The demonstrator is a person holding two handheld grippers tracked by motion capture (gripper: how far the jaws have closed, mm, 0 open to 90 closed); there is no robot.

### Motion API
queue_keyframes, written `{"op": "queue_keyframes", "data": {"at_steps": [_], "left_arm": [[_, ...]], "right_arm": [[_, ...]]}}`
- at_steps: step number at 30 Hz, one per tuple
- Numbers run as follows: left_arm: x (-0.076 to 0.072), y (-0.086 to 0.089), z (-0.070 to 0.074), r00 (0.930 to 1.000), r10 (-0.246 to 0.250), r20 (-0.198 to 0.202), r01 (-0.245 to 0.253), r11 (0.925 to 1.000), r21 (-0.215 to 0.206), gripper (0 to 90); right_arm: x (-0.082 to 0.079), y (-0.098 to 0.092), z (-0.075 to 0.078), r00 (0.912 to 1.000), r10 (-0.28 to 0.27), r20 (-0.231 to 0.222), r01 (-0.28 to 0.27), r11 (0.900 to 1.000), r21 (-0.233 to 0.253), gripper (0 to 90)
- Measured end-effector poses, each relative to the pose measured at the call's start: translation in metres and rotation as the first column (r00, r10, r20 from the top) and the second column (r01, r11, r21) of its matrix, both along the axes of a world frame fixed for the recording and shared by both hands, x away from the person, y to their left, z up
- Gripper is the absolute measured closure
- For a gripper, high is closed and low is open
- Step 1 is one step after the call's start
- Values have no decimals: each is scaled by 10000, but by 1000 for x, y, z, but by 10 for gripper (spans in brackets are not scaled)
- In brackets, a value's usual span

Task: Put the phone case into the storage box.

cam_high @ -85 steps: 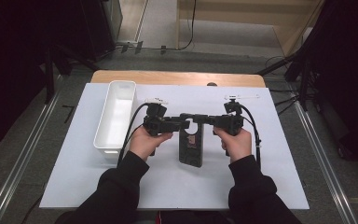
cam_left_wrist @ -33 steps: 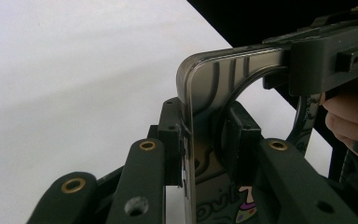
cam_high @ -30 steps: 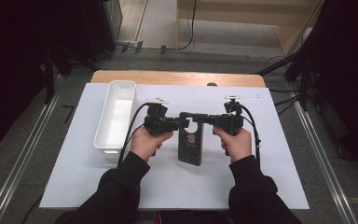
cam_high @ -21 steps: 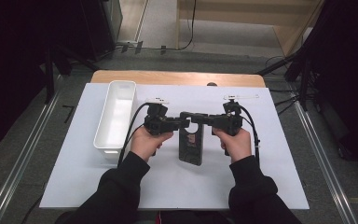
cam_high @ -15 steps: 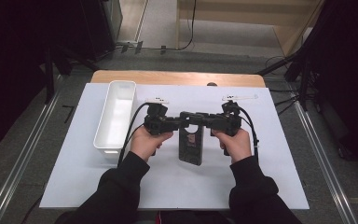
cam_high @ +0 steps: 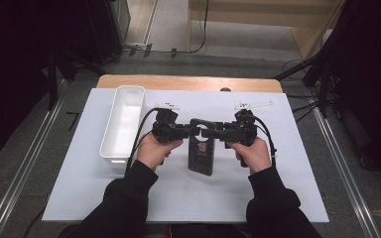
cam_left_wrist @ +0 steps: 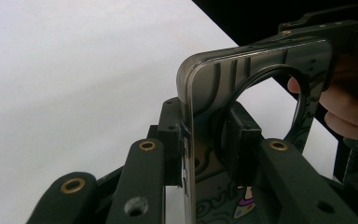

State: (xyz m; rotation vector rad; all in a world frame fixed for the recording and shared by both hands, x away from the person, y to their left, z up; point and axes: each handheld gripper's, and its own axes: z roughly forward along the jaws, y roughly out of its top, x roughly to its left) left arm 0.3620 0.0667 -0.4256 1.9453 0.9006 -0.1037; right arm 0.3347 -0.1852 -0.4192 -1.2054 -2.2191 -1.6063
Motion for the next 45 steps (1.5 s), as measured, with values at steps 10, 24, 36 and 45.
{"op": "queue_keyframes", "data": {"at_steps": [10,24,36,45], "left_arm": [[0,1,5,10000,3,50,-4,9995,302,710],[1,5,8,9999,-132,-109,136,9992,376,710],[1,8,13,9998,-205,-68,208,9985,503,710],[1,10,18,9997,-241,-58,243,9986,467,710]], "right_arm": [[-6,-3,-1,9997,135,222,-125,9990,-437,250],[-12,-13,-3,9988,467,157,-449,9938,-1017,111],[-17,-22,-9,9992,378,156,-353,9894,-1411,111],[-24,-27,-17,9991,428,66,-411,9859,-1619,112]]}}
